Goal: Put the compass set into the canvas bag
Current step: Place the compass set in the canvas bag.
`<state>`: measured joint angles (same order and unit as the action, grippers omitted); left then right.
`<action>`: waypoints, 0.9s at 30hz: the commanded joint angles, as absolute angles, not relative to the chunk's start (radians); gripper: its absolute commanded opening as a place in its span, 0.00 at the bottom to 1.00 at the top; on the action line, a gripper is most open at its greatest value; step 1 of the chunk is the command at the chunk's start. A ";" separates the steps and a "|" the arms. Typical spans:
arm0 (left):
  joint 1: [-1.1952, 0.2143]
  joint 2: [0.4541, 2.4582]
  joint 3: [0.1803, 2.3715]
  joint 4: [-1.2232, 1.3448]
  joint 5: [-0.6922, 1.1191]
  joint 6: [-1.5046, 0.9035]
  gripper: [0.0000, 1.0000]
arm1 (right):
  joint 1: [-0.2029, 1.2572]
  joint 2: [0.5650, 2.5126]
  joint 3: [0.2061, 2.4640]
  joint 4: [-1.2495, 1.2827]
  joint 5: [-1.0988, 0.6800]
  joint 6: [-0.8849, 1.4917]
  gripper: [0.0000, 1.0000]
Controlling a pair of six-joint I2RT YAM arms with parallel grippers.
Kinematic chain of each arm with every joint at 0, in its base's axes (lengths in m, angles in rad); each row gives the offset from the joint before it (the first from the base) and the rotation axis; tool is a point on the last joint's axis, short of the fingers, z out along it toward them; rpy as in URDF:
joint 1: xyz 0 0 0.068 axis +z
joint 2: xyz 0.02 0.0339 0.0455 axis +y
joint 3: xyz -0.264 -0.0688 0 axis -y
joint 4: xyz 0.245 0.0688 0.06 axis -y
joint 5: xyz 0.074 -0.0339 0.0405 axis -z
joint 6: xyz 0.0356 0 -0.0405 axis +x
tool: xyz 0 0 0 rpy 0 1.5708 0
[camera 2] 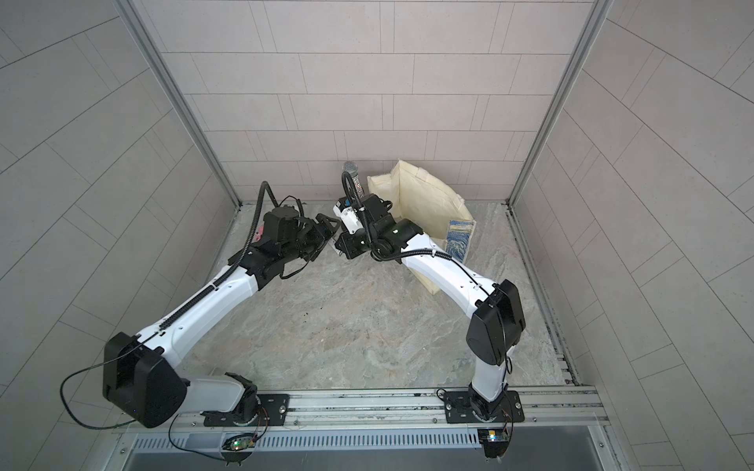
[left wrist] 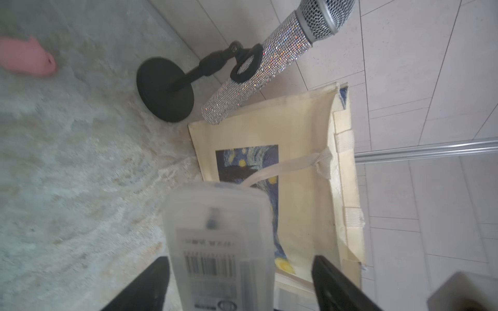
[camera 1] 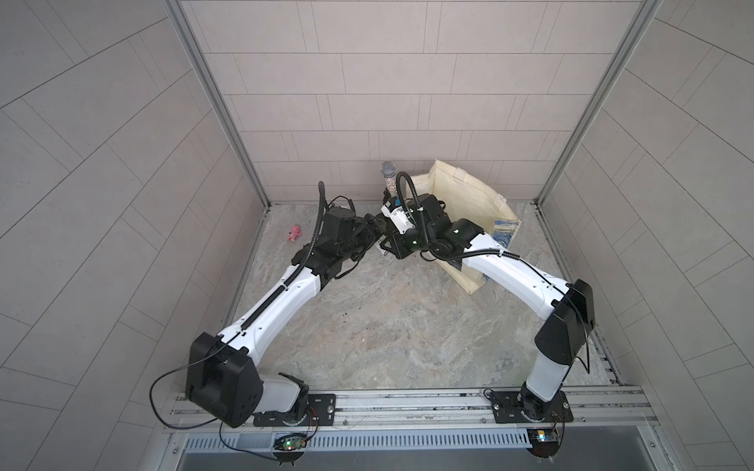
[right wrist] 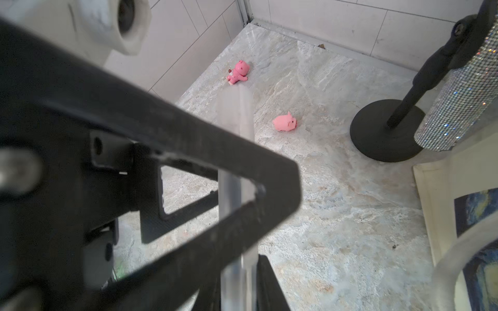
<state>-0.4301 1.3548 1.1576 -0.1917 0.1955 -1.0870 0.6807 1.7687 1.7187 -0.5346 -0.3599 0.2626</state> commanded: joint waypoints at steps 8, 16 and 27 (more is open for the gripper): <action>-0.383 1.201 1.162 -0.331 0.134 -0.814 1.00 | 0.568 1.567 1.781 -0.633 -0.241 0.133 0.00; -0.382 1.143 1.078 -0.429 0.152 -0.547 1.00 | 0.362 1.620 1.925 -0.765 -0.146 0.019 0.00; -0.354 1.143 1.001 -0.434 0.154 -0.506 1.00 | 0.311 1.998 2.244 -1.041 0.000 -0.091 0.00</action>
